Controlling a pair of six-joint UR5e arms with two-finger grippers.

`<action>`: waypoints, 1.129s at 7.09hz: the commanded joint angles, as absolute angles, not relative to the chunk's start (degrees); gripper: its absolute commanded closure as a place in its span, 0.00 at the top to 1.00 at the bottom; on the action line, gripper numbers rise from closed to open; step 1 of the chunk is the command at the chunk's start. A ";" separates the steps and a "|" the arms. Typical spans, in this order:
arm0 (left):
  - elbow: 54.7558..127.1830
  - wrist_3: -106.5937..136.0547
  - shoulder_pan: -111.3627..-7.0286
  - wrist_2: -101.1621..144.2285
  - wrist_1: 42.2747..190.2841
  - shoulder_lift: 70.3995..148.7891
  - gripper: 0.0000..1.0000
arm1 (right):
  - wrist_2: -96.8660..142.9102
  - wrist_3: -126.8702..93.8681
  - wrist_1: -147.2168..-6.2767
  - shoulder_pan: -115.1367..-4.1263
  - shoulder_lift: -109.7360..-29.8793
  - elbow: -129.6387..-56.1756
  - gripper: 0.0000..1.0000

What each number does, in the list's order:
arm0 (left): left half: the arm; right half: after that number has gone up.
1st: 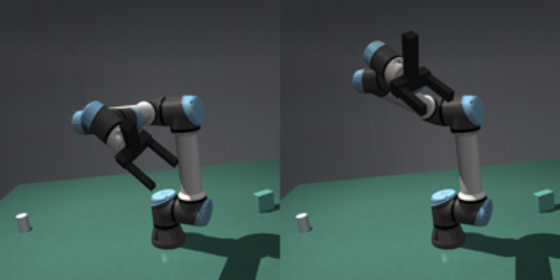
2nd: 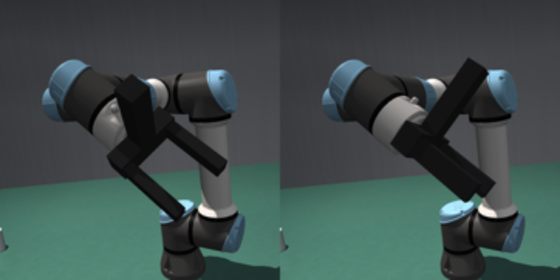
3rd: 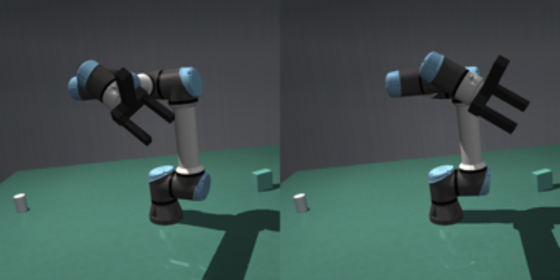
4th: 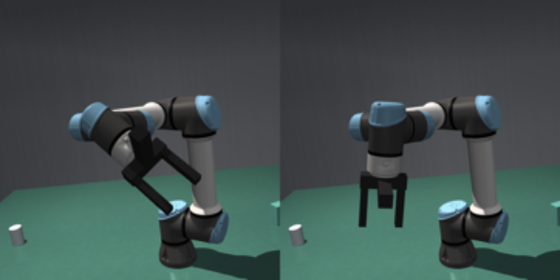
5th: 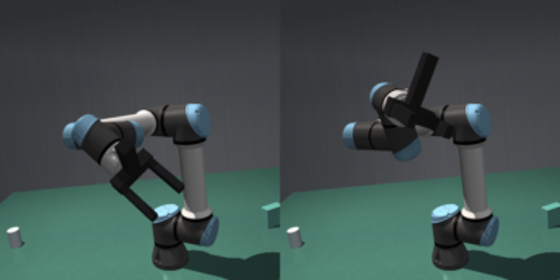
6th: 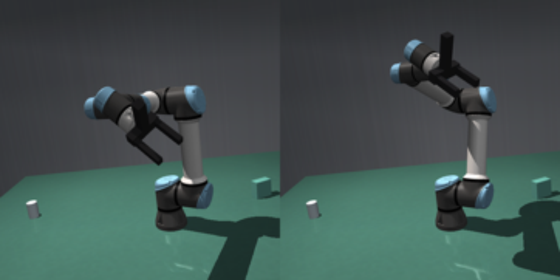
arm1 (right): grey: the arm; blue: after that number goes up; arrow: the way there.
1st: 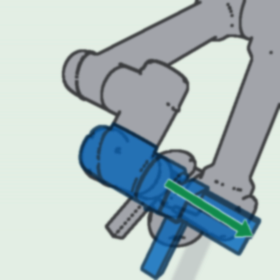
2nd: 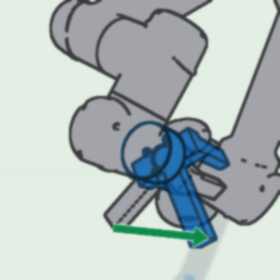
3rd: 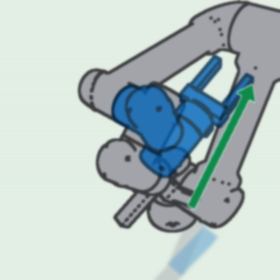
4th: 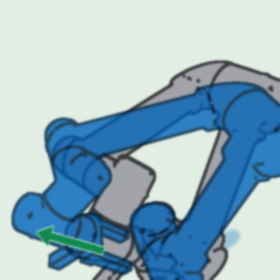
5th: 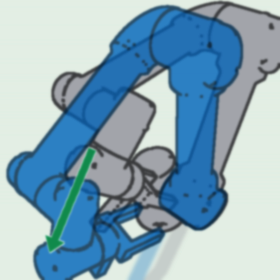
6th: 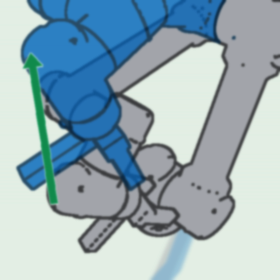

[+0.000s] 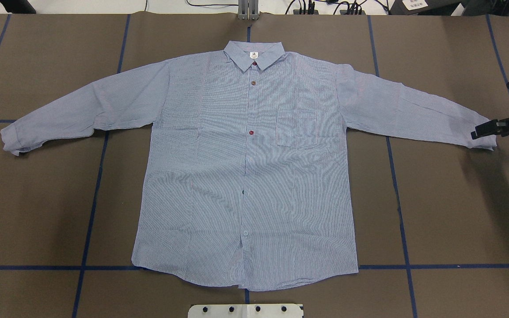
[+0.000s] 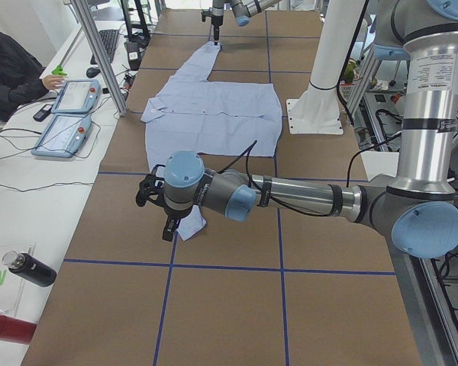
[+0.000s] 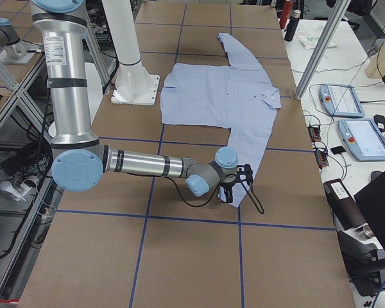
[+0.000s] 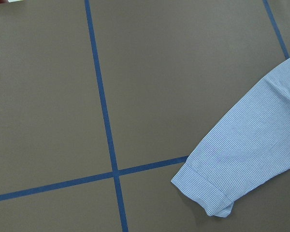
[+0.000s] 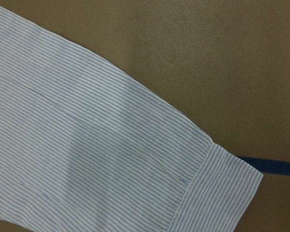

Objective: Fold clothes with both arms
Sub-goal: 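Reach the right gripper to the sleeve cuff and grasp it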

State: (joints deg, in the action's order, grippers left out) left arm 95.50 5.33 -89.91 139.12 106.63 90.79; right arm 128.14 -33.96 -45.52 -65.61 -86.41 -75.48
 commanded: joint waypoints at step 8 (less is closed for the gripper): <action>96.06 5.54 -89.91 139.13 106.70 90.88 0.99 | 128.41 -34.45 -46.75 -64.87 -85.69 -72.33 0.79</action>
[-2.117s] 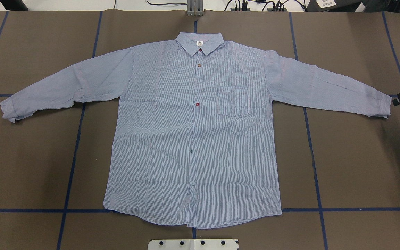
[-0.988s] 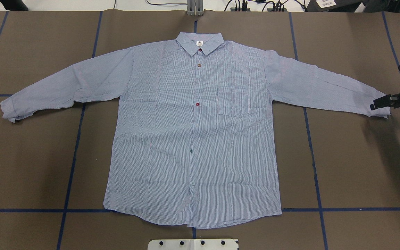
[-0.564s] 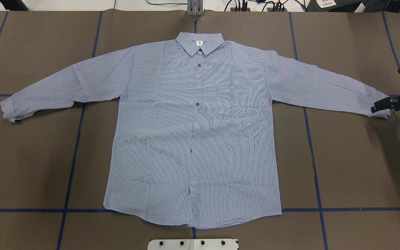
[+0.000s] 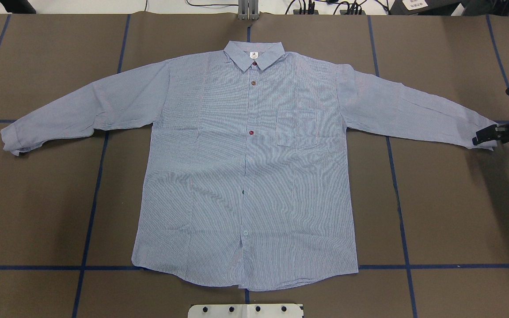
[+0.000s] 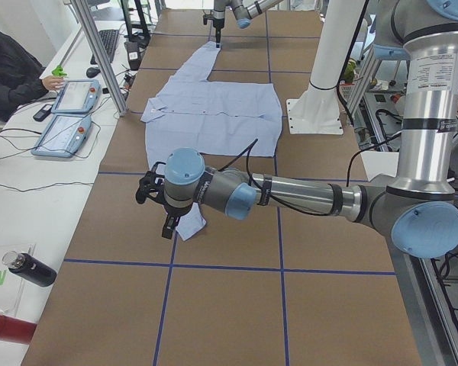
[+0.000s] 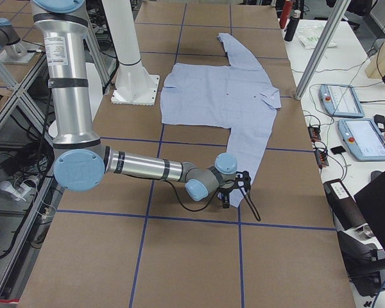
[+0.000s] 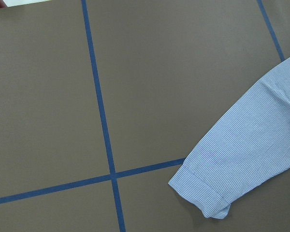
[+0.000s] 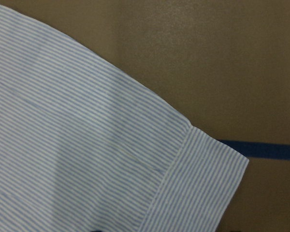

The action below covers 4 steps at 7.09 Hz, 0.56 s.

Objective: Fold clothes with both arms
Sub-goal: 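Reach the right gripper to the sleeve cuff and grasp it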

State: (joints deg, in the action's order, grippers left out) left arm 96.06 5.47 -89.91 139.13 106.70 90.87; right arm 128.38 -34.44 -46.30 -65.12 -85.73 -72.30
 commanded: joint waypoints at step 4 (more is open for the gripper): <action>95.98 5.54 -89.91 139.04 106.70 90.88 0.99 | 128.50 -34.45 -47.28 -64.78 -85.69 -72.94 0.58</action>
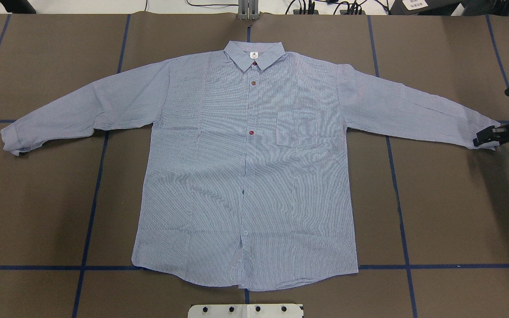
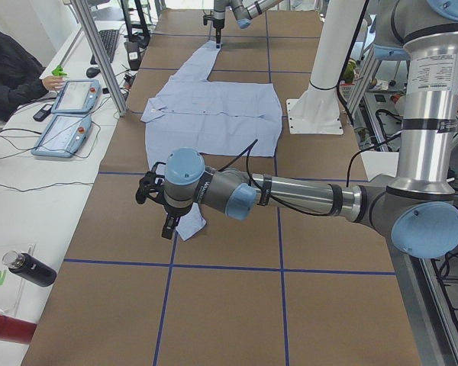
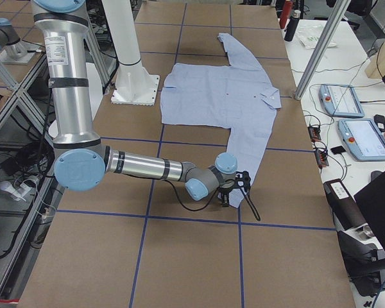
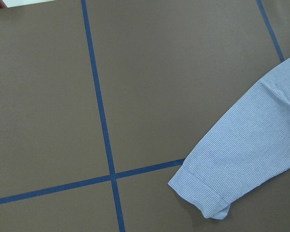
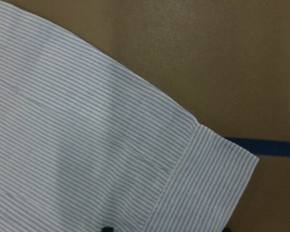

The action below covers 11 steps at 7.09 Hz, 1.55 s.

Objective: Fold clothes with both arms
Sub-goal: 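Reach the right gripper to the sleeve cuff and grasp it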

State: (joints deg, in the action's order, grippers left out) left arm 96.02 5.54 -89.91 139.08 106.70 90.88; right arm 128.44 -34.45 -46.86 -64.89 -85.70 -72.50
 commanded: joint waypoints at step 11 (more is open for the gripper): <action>95.80 5.45 -89.91 139.04 106.70 90.79 0.99 | 134.99 -34.28 -48.34 -69.60 -85.95 -80.31 0.00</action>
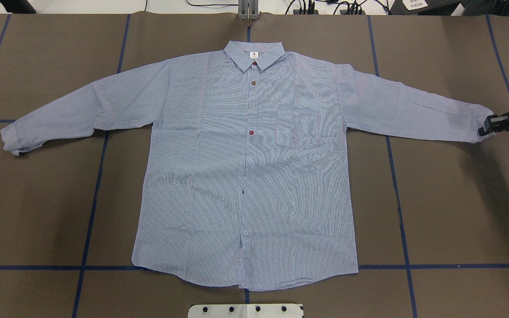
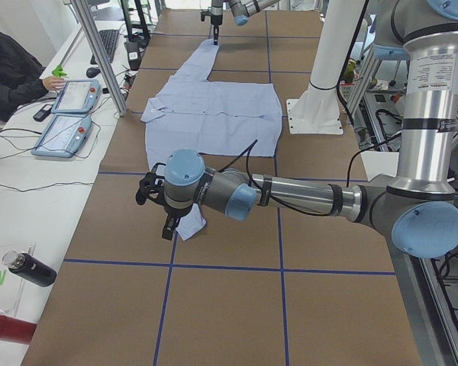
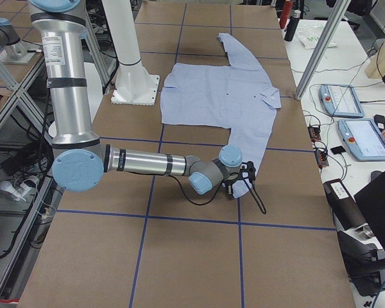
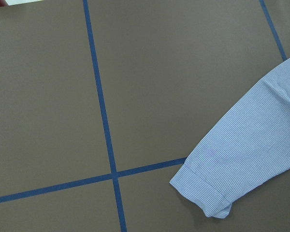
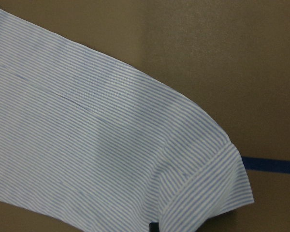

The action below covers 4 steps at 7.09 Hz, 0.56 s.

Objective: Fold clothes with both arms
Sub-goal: 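Lift the grasped sleeve with the right gripper toward the collar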

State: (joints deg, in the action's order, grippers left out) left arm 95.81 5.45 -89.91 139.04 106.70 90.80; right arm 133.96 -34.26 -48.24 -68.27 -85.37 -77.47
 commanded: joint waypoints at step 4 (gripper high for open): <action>95.54 5.45 -89.91 139.13 106.70 90.88 0.99 | 140.87 -34.37 -49.12 -70.40 -81.06 -90.60 0.00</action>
State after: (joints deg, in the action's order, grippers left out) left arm 95.66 5.48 -89.91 139.08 106.70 90.84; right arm 138.91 -34.36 -48.59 -70.35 -83.68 -87.53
